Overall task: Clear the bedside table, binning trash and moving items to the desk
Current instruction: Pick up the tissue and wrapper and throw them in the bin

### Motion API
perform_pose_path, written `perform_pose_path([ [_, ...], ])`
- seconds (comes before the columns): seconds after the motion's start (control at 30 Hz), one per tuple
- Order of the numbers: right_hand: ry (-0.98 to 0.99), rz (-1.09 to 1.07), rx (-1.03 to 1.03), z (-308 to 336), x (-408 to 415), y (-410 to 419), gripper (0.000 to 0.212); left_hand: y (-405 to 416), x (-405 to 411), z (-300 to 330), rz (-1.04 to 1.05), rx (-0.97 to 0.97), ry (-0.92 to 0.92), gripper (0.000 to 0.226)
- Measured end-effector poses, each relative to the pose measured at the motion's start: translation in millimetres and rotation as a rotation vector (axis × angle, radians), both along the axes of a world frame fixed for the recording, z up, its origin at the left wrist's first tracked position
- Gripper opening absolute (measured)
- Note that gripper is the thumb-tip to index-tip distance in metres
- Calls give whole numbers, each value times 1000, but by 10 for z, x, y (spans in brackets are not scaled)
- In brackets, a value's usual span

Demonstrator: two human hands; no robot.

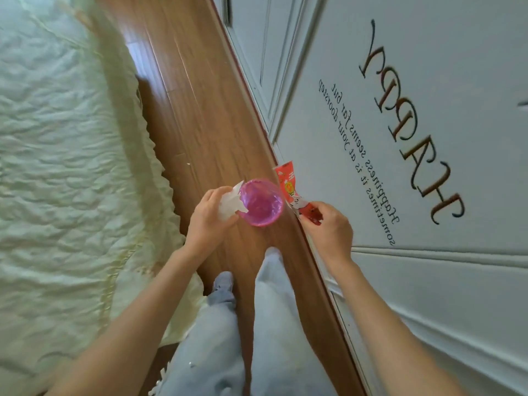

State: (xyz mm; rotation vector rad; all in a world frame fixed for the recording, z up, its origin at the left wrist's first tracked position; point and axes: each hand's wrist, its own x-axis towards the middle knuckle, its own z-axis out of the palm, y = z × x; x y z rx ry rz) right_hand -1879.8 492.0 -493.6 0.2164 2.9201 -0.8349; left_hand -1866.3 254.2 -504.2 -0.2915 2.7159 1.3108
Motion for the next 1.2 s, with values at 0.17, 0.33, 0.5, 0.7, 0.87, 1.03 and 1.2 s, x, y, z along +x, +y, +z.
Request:
perform_pose_path([
  [0.17,-90,69,-29,-518,-594,195,19,343,-382,-572,147,28,-63,52],
  [0.33,-163,97,-62,-1276,-893,261,13,594,-609,-1425,212,51,-147,54],
  [0.5,-217,90,-66,-2202,-1129,253,16,731,-816,-2499,219,71,-237,55],
  [0.7,-267,43,-47,-3116,-1279,230,17,785,-988,-3651,235,59,-341,54],
  [0.87,-309,12,-26,-3719,-1203,301,16,935,-1020,-4495,181,54,-436,54],
  [1.03,-357,-11,20,-4015,-1125,349,17,975,-1067,-4835,129,57,-467,72],
  [1.2,-422,33,101,-4091,-1191,272,20,776,-1072,-4687,16,-190,-362,59],
])
